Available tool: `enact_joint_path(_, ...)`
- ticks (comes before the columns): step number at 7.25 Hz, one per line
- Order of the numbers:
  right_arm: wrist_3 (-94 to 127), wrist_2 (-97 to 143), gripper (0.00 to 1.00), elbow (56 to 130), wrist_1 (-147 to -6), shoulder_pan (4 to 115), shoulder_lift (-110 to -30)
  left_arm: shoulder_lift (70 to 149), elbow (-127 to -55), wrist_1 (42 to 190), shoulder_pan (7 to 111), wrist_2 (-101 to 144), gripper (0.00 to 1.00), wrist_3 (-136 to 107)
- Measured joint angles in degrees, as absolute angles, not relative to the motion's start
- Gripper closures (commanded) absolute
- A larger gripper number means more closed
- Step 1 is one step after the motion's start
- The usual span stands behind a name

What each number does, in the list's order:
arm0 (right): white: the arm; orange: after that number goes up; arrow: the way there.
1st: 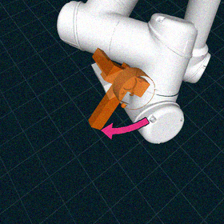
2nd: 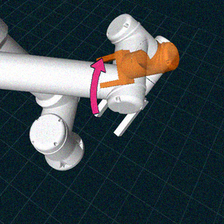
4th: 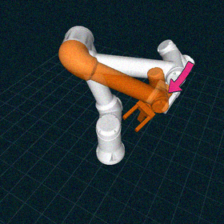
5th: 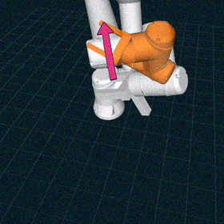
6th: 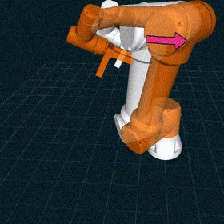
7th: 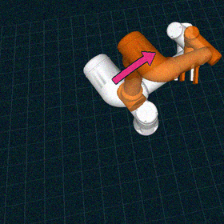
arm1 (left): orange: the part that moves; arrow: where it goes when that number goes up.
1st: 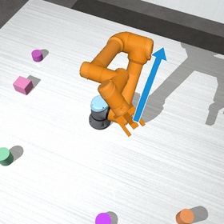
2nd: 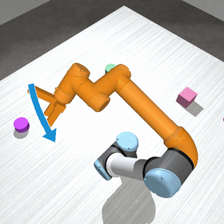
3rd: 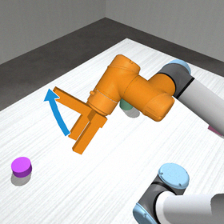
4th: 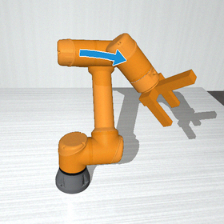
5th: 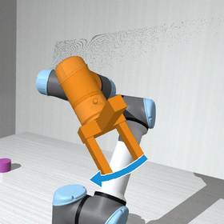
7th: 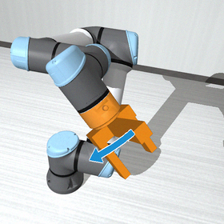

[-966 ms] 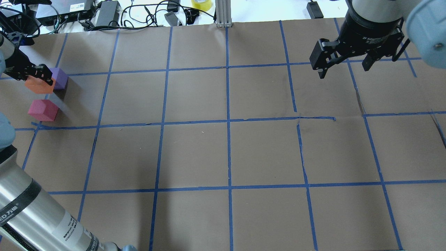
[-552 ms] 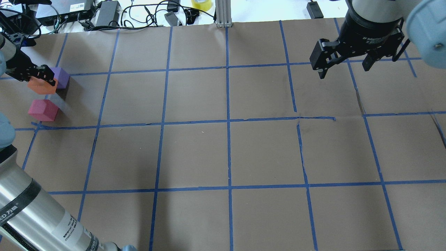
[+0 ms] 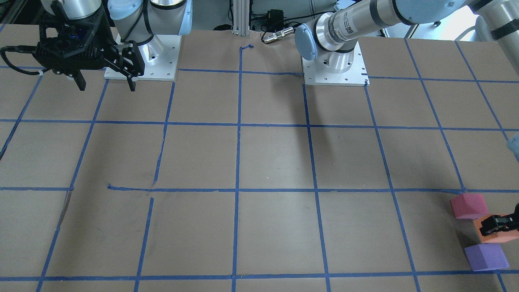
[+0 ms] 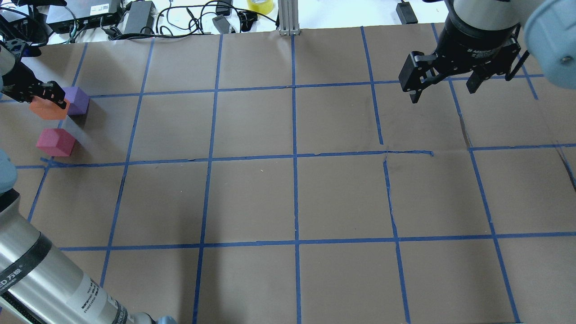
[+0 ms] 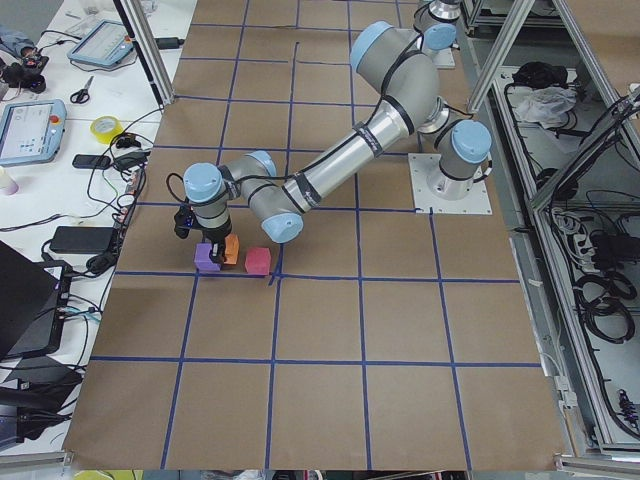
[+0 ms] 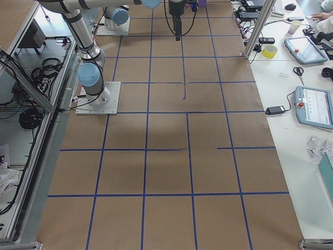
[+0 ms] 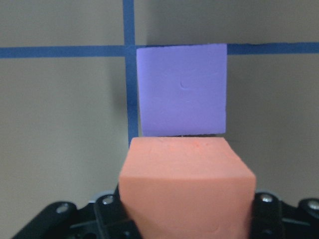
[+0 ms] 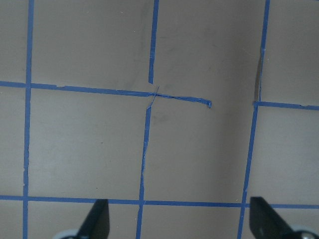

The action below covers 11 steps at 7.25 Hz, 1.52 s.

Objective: Arrange blocks in a line
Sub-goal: 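Lower the orange cube into the gap between the purple and pink cubes, then press the orange cube into line and open the left gripper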

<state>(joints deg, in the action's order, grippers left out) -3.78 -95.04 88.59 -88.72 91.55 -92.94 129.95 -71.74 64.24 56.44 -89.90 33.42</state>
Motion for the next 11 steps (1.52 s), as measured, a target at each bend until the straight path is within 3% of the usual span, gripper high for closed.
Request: enact_joint_path(11,-3.9,-92.5,0.0,88.6,-86.8,91.1,-91.9,132.5,-74.9,59.6,56.4,-90.0,1.0,33.6)
